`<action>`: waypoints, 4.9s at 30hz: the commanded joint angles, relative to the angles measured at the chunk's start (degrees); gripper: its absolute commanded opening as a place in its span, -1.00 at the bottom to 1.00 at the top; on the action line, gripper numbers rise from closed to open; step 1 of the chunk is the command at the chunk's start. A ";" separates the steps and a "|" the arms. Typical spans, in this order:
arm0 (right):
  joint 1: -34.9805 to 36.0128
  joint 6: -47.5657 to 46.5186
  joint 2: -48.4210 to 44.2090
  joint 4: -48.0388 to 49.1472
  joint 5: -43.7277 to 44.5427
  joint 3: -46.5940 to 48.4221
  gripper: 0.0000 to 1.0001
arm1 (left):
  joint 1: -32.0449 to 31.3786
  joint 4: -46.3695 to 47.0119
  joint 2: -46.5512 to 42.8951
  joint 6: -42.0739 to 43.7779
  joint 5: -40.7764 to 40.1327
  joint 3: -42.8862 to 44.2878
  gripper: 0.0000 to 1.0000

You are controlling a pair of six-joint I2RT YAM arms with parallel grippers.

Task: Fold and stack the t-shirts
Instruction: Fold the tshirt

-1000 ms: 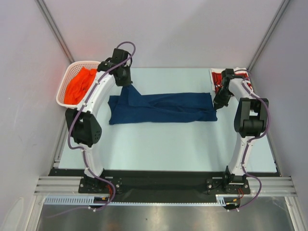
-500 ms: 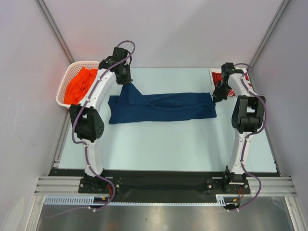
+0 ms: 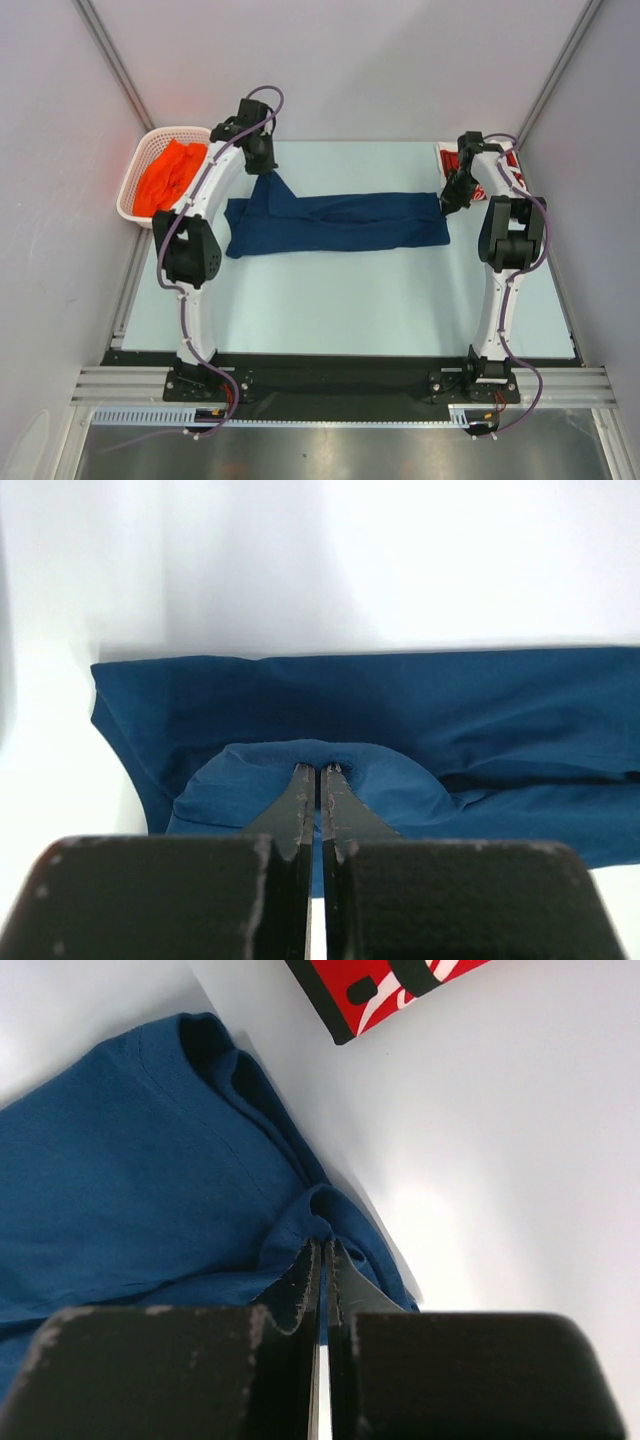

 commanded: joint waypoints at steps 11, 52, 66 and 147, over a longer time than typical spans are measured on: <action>0.13 0.08 1.69 -1.94 0.48 4.25 -1.00 | 1.08 1.93 3.20 0.40 1.28 6.03 -0.99; -4.70 0.61 -23.26 10.53 -11.72 -27.37 0.53 | 6.52 10.19 -36.95 -7.06 9.62 -47.38 0.49; -6.90 1.58 -24.15 18.19 -18.76 -39.43 0.56 | 19.09 23.02 -33.54 -11.90 20.35 -62.17 0.59; -4.35 -0.18 -16.07 15.99 -11.21 -36.53 -0.87 | 19.27 25.48 -33.55 -0.50 10.06 -55.42 0.44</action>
